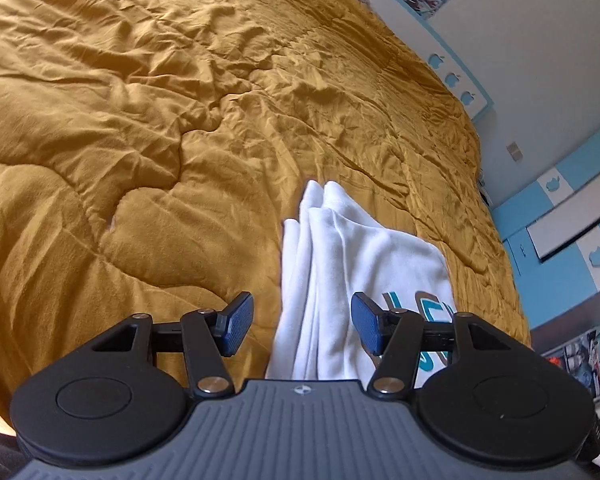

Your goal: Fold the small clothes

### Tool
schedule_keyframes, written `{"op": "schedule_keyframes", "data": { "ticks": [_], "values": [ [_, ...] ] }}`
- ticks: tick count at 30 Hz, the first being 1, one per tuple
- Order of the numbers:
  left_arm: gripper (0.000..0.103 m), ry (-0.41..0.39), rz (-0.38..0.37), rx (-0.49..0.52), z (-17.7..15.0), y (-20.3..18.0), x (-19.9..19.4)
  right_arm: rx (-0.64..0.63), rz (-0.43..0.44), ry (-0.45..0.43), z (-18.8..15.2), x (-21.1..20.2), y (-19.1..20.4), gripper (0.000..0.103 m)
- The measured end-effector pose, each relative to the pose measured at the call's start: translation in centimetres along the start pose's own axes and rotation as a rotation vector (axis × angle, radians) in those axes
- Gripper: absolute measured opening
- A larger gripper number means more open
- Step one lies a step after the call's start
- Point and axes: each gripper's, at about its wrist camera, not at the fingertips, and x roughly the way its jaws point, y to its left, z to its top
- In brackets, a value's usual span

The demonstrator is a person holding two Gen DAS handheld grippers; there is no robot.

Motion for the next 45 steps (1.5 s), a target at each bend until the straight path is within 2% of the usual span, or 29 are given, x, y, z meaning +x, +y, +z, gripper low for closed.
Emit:
{"op": "schedule_keyframes", "data": {
  "ticks": [2, 4, 9, 12, 14, 16, 18, 21, 25, 26, 27, 28, 29, 32, 34, 35, 36, 38, 40, 41, 43, 45],
  "values": [
    [0.066, 0.017, -0.030, -0.083, 0.6, 1.7, 0.6, 0.073, 0.058, 0.066, 1.2, 1.4, -1.5, 0.083],
    [0.066, 0.042, -0.096, -0.128, 1.1, 2.9, 1.0, 0.121, 0.054, 0.083, 2.1, 2.4, -2.6, 0.082],
    [0.067, 0.114, -0.197, -0.191, 1.6, 4.4, 3.1, 0.028, 0.044, 0.123, 3.6, 4.4, -2.2, 0.082],
    [0.067, 0.165, -0.206, -0.247, 1.4, 4.9, 4.6, 0.003, 0.064, 0.117, 4.3, 5.8, -2.6, 0.082],
    [0.067, 0.175, -0.193, -0.222, 1.3, 4.6, 5.1, 0.074, 0.088, 0.123, 4.7, 7.4, -3.8, 0.082],
    [0.067, 0.185, -0.212, -0.215, 1.2, 4.2, 5.8, 0.149, 0.131, 0.145, 4.8, 8.8, -5.1, 0.082],
    [0.068, 0.211, -0.277, -0.225, 1.1, 4.0, 6.7, 0.149, 0.162, 0.175, 4.8, 9.8, -5.3, 0.082],
    [0.068, 0.307, -0.436, -0.301, 0.5, 4.6, 9.2, 0.147, 0.217, 0.222, 4.3, 10.9, -4.9, 0.082],
    [0.063, 0.374, -0.503, -0.330, 0.0, 4.4, 11.8, 0.162, 0.245, 0.252, 3.8, 12.5, -4.7, 0.081],
    [0.057, 0.384, -0.501, -0.323, -0.1, 4.1, 12.2, 0.161, 0.243, 0.250, 3.7, 12.7, -4.7, 0.080],
    [0.052, 0.396, -0.486, -0.299, -0.4, 3.6, 12.7, 0.159, 0.237, 0.244, 3.5, 12.9, -4.5, 0.075],
    [0.042, 0.404, -0.468, -0.264, -0.6, 2.9, 13.1, 0.153, 0.221, 0.237, 3.3, 12.9, -4.4, 0.067],
    [0.036, 0.407, -0.449, -0.237, -0.9, 2.3, 13.4, 0.140, 0.201, 0.233, 2.9, 13.1, -4.3, 0.063],
    [0.027, 0.384, -0.399, -0.194, -1.1, 1.0, 13.1, 0.057, 0.132, 0.220, 2.0, 12.9, -3.4, 0.052],
    [0.023, 0.347, -0.334, -0.121, -1.2, -0.5, 12.0, -0.001, 0.047, 0.188, 1.5, 12.6, -2.1, 0.040],
    [0.023, 0.320, -0.294, -0.051, -1.5, -1.7, 11.5, -0.058, 0.011, 0.166, 1.2, 12.4, -1.1, 0.039],
    [0.023, 0.282, -0.220, 0.071, -1.9, -3.8, 10.7, -0.151, -0.042, 0.137, 0.5, 12.3, 0.4, 0.037],
    [0.022, 0.211, -0.076, 0.275, -3.0, -7.5, 8.8, -0.386, -0.174, 0.089, -1.3, 12.5, 3.8, 0.034],
    [0.022, 0.138, 0.043, 0.419, -4.5, -10.4, 7.2, -0.591, -0.270, 0.037, -3.3, 12.9, 6.8, 0.029],
    [0.022, 0.114, 0.088, 0.465, -5.1, -11.4, 6.7, -0.683, -0.304, 0.011, -4.3, 12.9, 7.9, 0.027],
    [0.021, 0.071, 0.187, 0.565, -6.4, -13.3, 5.9, -0.789, -0.333, -0.038, -5.6, 12.4, 8.9, 0.023],
    [0.020, 0.035, 0.238, 0.593, -7.1, -13.9, 4.9, -0.826, -0.335, -0.094, -6.3, 12.0, 9.1, 0.022]
  ]
}}
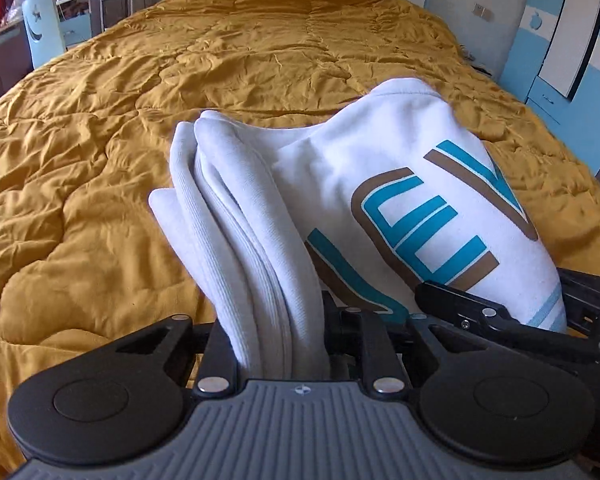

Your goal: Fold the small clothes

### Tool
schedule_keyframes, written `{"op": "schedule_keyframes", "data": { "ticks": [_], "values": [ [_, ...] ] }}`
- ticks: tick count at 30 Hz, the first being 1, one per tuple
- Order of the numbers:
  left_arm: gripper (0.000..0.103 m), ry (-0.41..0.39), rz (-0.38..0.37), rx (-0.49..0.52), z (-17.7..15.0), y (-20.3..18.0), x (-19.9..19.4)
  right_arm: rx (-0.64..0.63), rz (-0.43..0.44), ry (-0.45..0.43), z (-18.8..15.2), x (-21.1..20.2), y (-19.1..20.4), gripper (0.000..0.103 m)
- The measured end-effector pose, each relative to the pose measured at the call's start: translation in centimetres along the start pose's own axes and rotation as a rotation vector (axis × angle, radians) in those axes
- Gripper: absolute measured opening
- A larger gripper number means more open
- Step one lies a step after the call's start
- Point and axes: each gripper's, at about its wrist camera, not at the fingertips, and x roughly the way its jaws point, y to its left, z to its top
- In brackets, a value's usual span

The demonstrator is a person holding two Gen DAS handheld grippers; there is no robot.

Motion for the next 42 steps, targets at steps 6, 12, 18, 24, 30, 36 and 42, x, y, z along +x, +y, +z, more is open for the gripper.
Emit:
{"op": "schedule_keyframes", "data": {
  "ticks": [6, 12, 18, 24, 30, 36, 42],
  "values": [
    [0.020, -0.052, 0.050, 0.006, 1.1, -1.6, -2.2, 0.035, 0.036, -0.046, 0.9, -1.5, -1.5, 0.022],
    [0.020, -0.086, -0.008, 0.055, 3.2, -5.5, -3.8, 0.007, 0.082, -0.117, 3.3, -4.9, -5.1, 0.022],
    [0.020, -0.132, -0.140, 0.062, 5.7, -11.0, -4.6, 0.091, 0.094, -0.154, 4.9, -9.1, -13.1, 0.022],
    [0.020, -0.154, -0.322, 0.189, 7.1, -17.5, -3.3, 0.204, 0.100, -0.159, 4.7, -13.7, -23.6, 0.022],
    [0.020, -0.037, -0.561, 0.036, 8.4, -21.7, 1.6, 0.324, 0.076, -0.145, 2.5, -17.3, -33.5, 0.022],
    [0.020, 0.085, -0.711, -0.074, 8.3, -24.7, 6.8, 0.392, 0.058, -0.101, -0.2, -19.7, -40.6, 0.023],
    [0.020, 0.232, -0.729, -0.205, 4.6, -25.5, 12.8, 0.569, 0.117, 0.015, -6.3, -17.2, -45.9, 0.029]
  ]
}}
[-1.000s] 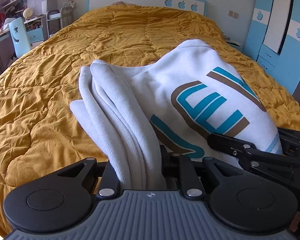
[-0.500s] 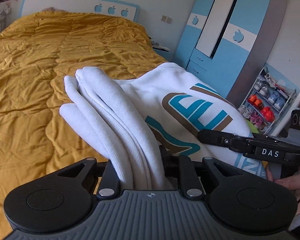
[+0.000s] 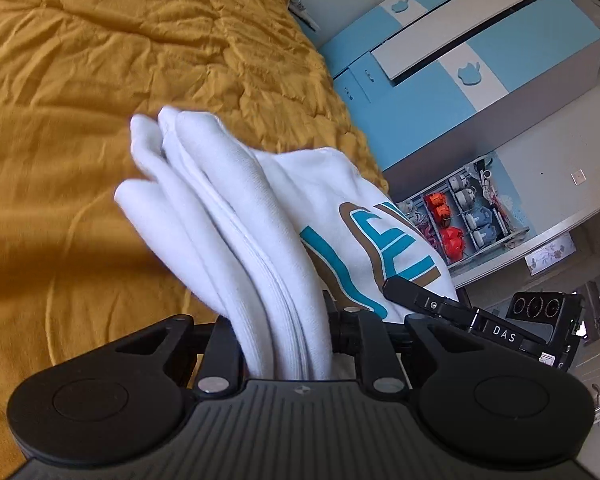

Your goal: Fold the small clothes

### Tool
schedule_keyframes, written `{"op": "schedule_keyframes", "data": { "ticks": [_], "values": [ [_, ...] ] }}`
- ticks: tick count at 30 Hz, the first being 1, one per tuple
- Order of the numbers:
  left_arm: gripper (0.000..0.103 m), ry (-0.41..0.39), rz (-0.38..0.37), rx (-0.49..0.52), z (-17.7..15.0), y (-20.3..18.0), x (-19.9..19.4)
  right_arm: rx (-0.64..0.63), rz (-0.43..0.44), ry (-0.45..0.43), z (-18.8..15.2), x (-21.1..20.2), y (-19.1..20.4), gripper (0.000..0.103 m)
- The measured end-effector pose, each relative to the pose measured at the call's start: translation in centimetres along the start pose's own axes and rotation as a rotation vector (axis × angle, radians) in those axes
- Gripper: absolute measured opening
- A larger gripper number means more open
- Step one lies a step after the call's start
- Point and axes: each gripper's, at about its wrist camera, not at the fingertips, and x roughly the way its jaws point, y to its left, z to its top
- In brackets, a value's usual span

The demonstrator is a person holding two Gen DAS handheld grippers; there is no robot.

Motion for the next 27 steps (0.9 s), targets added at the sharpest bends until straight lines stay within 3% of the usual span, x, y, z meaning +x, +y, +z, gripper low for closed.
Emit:
{"op": "schedule_keyframes", "data": {
  "ticks": [4, 7, 12, 13, 15, 16, 19, 23, 25, 27],
  "values": [
    [0.020, -0.014, -0.204, -0.251, -1.3, 5.7, -0.7, 0.158, 0.085, -0.017, -2.0, 0.2, -3.9, 0.033],
    [0.021, -0.023, -0.235, -0.235, -1.5, 7.2, -2.1, 0.199, 0.063, -0.079, -2.6, -1.6, -4.3, 0.036],
    [0.024, -0.109, -0.122, -0.077, -1.8, 7.0, -7.4, 0.239, -0.077, -0.246, -3.5, -5.5, -3.9, 0.040],
    [0.024, -0.139, -0.088, -0.050, -2.2, 6.6, -8.6, 0.226, -0.152, -0.324, -3.7, -6.7, -3.6, 0.033],
    [0.021, -0.200, 0.006, 0.019, -2.6, 5.2, -10.4, 0.205, -0.250, -0.429, -4.2, -8.5, -2.9, 0.031],
    [0.021, -0.222, 0.023, 0.046, -2.8, 4.5, -11.0, 0.190, -0.265, -0.483, -4.5, -9.4, -2.4, 0.023],
    [0.020, -0.310, 0.032, 0.128, -3.7, 1.1, -11.8, 0.086, -0.195, -0.647, -6.4, -11.5, 0.8, 0.020],
    [0.012, -0.349, 0.131, 0.334, -5.6, -5.7, -9.0, -0.124, -0.267, -0.719, -8.9, -10.1, 7.6, 0.020],
    [0.007, -0.333, 0.211, 0.379, -6.9, -8.1, -6.4, -0.217, -0.243, -0.777, -11.7, -8.7, 10.2, 0.020],
    [0.006, -0.343, 0.238, 0.415, -8.8, -9.1, -4.7, -0.294, -0.239, -0.766, -13.0, -7.1, 12.3, 0.021]
  ]
}}
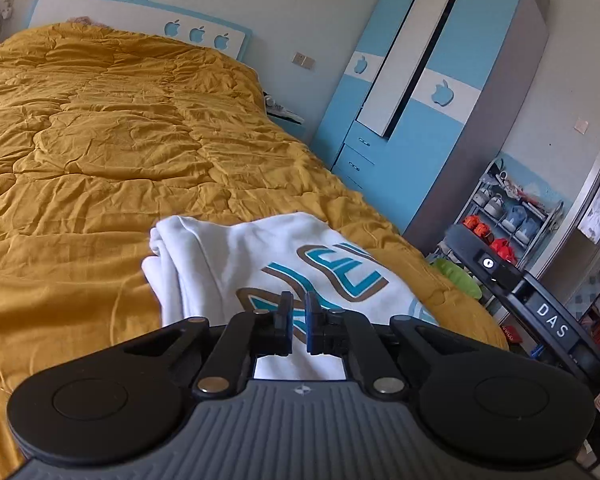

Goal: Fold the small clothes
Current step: 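Lower the folded sweatshirt onto the bedspread and open both grippers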

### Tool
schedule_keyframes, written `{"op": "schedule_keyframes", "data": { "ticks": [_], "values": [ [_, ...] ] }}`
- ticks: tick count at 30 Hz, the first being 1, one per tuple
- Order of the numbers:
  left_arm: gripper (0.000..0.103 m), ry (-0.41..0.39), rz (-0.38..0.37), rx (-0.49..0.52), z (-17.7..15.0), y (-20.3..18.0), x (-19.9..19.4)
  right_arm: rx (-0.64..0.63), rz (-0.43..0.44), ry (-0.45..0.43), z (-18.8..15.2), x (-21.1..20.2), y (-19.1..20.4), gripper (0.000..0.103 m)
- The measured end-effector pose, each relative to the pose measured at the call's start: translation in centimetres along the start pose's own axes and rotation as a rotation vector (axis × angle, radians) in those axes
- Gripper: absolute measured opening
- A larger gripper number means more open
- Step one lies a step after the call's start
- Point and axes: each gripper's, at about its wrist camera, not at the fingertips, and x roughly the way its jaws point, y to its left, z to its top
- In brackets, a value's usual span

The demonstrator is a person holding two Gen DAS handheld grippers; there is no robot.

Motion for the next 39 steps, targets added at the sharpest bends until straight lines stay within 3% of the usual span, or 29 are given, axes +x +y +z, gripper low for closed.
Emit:
{"op": "schedule_keyframes", "data": {
  "ticks": [2, 3, 4, 6, 10, 12, 13, 14, 16, 19, 21, 22, 24, 27, 29, 33, 37, 39],
  "values": [
    [0.006, -0.027, 0.064, 0.069, -2.2, -1.1, 0.2, -0.068, -0.014, 0.015, -1.2, 0.1, 1.9, 0.026],
    [0.006, -0.022, 0.099, 0.102, -3.3, -1.4, 0.2, -0.093, -0.039, 0.030, -2.0, 0.0, 2.6, 0.039],
    [0.007, -0.008, 0.123, 0.118, -4.4, -1.5, 0.2, -0.097, -0.068, 0.057, -2.7, 0.0, 3.0, 0.047],
    [0.007, -0.033, 0.132, 0.142, -5.9, -1.3, -0.3, -0.091, -0.087, 0.110, -3.6, 0.3, 3.3, 0.046],
    [0.011, -0.078, 0.134, 0.197, -7.4, -0.9, -1.6, -0.237, -0.144, 0.206, -5.3, 1.0, 4.9, 0.044],
    [0.015, -0.079, 0.124, 0.180, -7.3, -0.1, -2.0, -0.257, -0.244, 0.272, -5.8, 1.1, 4.6, 0.035],
    [0.016, -0.074, 0.112, 0.171, -7.3, 0.3, -2.1, -0.201, -0.284, 0.275, -5.8, 0.7, 3.8, 0.023],
    [0.017, -0.072, 0.102, 0.163, -7.2, 0.6, -2.2, -0.136, -0.308, 0.265, -5.6, 0.2, 3.0, 0.019],
    [0.018, -0.074, 0.091, 0.151, -7.0, 1.0, -2.2, -0.020, -0.364, 0.245, -5.3, -0.8, 1.4, 0.000],
    [0.038, -0.101, 0.103, 0.110, -6.7, 1.8, -2.9, -0.028, -0.426, 0.229, -5.1, -1.1, 1.1, 0.000],
    [0.042, -0.121, 0.100, 0.072, -6.6, 2.6, -3.2, -0.107, -0.482, 0.200, -5.0, -1.1, 2.0, 0.000],
    [0.042, -0.125, 0.101, 0.058, -6.5, 2.9, -3.2, -0.163, -0.536, 0.172, -5.0, -1.3, 2.6, 0.008],
    [0.042, -0.144, 0.105, 0.043, -6.2, 3.3, -3.5, -0.220, -0.639, 0.102, -4.8, -1.7, 2.9, 0.045],
    [0.040, -0.199, 0.112, 0.027, -4.6, 3.4, -3.9, -0.043, -0.556, 0.000, -3.3, -2.9, 1.0, 0.044],
    [0.028, -0.200, 0.113, 0.058, -3.2, 2.9, -3.2, 0.036, -0.502, -0.037, -3.0, -2.9, 0.2, 0.045],
    [0.026, -0.041, 0.064, 0.146, -1.3, 2.2, 0.9, 0.056, -0.402, -0.016, -3.2, -0.5, 0.2, 0.054],
    [0.024, 0.061, 0.141, 0.114, -2.2, 3.0, 3.8, 0.091, -0.337, 0.077, -3.9, 1.8, 0.7, 0.065],
    [0.024, 0.071, 0.143, 0.085, -2.6, 3.7, 4.0, 0.080, -0.323, 0.096, -4.1, 2.3, 1.0, 0.067]
  ]
}}
